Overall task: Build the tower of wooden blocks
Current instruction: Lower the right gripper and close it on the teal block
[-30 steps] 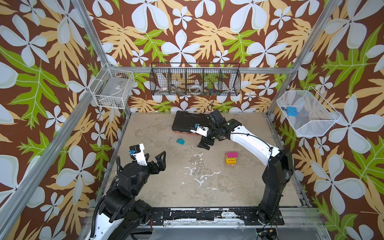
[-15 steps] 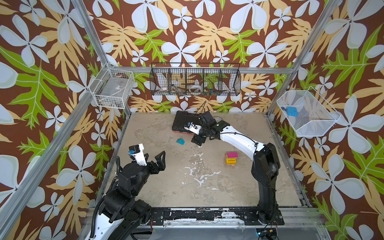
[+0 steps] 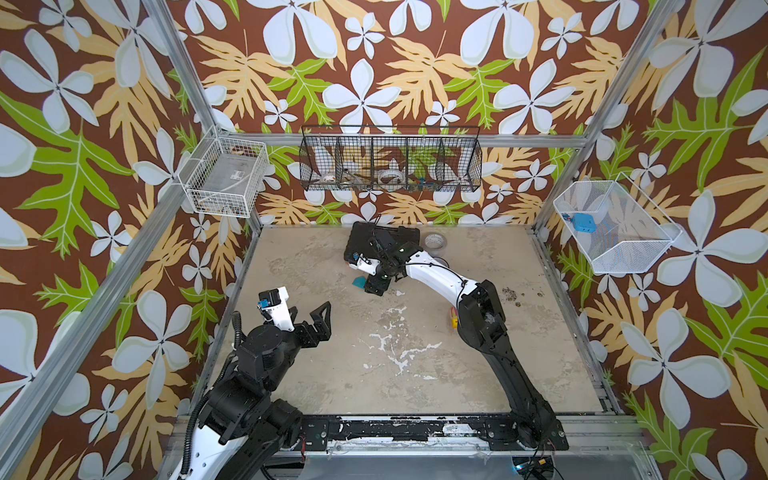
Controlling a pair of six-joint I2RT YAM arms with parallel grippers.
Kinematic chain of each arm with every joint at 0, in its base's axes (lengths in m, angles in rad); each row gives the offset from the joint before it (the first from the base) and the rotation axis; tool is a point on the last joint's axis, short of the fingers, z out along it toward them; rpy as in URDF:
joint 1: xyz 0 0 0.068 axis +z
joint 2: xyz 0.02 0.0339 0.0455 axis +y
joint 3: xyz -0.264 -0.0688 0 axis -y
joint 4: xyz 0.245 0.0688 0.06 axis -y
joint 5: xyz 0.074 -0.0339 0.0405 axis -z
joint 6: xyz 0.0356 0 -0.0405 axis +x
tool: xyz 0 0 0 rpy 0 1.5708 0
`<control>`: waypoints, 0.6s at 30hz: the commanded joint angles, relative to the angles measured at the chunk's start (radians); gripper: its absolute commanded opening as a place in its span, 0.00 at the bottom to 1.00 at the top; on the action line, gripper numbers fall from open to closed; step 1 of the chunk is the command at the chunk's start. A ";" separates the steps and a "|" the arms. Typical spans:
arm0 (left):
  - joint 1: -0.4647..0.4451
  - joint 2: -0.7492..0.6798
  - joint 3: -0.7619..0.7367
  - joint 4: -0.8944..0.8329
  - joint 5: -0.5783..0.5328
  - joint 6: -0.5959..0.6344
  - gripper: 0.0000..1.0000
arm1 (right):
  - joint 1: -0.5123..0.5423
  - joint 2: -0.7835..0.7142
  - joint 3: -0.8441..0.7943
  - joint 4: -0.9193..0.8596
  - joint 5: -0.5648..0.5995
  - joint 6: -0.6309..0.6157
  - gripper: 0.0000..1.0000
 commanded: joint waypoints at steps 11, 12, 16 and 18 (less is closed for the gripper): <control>0.000 -0.002 -0.002 0.013 -0.003 0.007 1.00 | 0.033 0.144 0.113 0.124 -0.029 0.128 0.75; 0.000 -0.001 -0.002 0.013 -0.003 0.008 1.00 | 0.032 0.146 0.113 0.130 -0.031 0.130 0.75; -0.001 -0.001 -0.002 0.013 -0.003 0.009 1.00 | 0.033 0.153 0.116 0.133 -0.028 0.133 0.71; 0.000 -0.002 -0.002 0.013 -0.003 0.008 1.00 | 0.032 0.153 0.115 0.131 -0.034 0.133 0.68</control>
